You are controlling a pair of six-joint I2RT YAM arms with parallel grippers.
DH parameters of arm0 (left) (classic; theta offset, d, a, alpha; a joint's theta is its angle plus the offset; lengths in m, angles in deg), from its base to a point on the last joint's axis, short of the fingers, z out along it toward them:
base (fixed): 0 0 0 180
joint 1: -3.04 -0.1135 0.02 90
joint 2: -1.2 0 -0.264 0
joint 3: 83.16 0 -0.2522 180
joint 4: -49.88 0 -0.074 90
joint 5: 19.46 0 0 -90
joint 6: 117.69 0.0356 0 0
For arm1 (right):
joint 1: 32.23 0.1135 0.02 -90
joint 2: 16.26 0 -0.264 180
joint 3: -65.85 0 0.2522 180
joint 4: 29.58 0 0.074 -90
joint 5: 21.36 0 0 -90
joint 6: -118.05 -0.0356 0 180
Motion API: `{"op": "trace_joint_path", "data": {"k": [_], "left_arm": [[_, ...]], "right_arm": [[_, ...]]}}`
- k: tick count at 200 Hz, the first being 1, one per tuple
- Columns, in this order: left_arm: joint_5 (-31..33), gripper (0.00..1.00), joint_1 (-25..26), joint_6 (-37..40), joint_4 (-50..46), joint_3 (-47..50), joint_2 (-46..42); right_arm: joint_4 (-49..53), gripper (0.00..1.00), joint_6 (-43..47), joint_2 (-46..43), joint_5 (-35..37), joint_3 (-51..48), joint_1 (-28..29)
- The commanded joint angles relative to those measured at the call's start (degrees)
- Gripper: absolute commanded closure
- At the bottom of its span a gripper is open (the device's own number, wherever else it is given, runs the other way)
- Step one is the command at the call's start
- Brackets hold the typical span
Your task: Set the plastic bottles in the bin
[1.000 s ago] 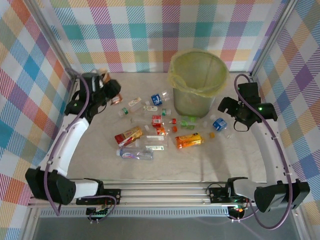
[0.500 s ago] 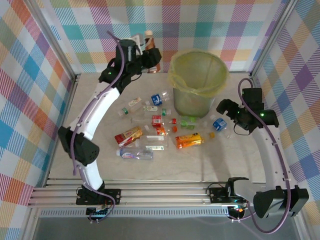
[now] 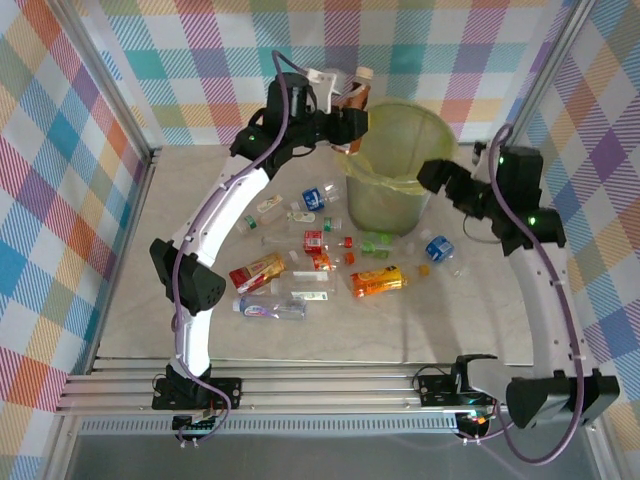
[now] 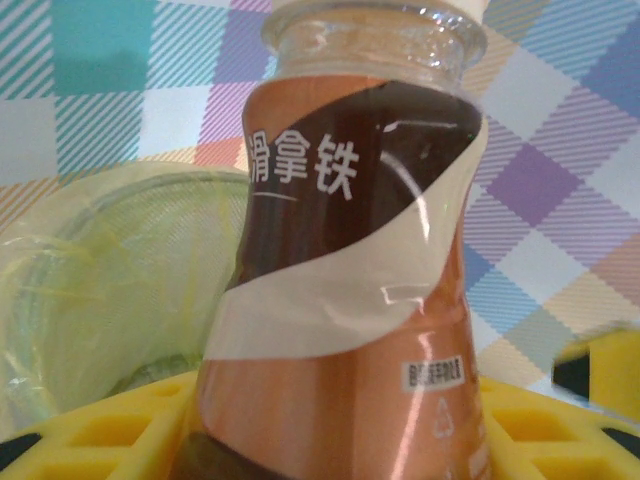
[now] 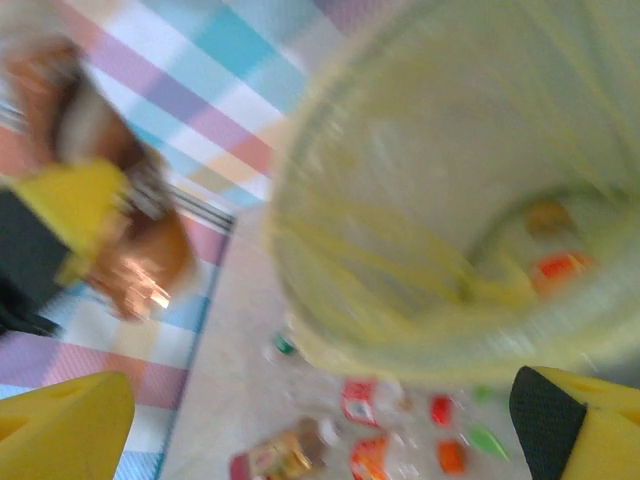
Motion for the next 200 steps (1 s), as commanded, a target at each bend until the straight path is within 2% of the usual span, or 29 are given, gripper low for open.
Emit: {"op": "trace_joint_path", "data": {"k": [1,32,71,124,200], "left_arm": [[-2.7,0.75,0.4,5.0,-0.8,-1.1,0.2],[-4.4,0.75,0.5,5.1,0.2,-0.7,0.4],[-5.8,0.75,0.7,5.0,0.6,-0.6,0.8],[-6.7,0.75,0.9,4.9,0.0,-0.7,0.9],[-7.6,0.75,1.5,5.3,0.3,-0.8,0.7]], "right_arm": [[-9.0,0.03,-1.2,4.1,-7.7,5.9,0.0],[-10.8,0.05,-1.4,11.3,-10.9,14.5,1.3],[-10.4,0.19,-1.5,19.8,-14.7,24.2,3.7],[-7.0,0.19,0.2,26.6,-14.4,32.9,7.5],[-1.5,0.31,0.8,35.2,-15.1,41.8,9.1]]}}
